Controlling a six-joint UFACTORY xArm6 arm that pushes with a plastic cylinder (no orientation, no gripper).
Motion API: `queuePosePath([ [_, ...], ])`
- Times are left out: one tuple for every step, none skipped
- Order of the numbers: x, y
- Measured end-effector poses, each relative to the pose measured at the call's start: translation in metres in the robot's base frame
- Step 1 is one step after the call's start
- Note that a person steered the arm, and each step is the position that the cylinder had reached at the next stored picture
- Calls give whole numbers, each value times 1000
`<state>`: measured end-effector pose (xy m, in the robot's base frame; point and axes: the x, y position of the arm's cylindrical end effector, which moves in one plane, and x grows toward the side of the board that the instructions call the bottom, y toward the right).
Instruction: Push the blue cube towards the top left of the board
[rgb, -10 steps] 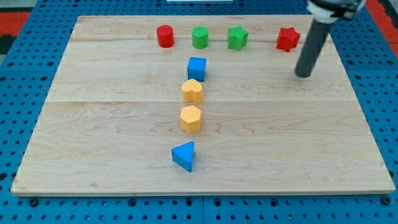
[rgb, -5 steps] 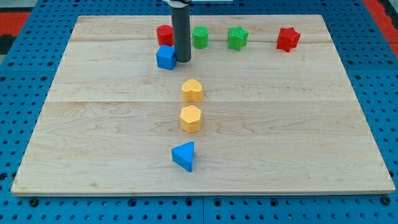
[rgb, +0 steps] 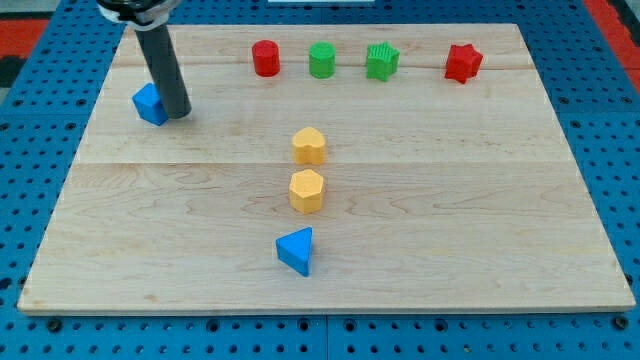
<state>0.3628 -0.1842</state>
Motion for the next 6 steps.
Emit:
queuePosePath([
  [16,-6],
  [14,-36],
  [-19,-41],
  [-42,-46],
  [-55,-53],
  [-44,-81],
])
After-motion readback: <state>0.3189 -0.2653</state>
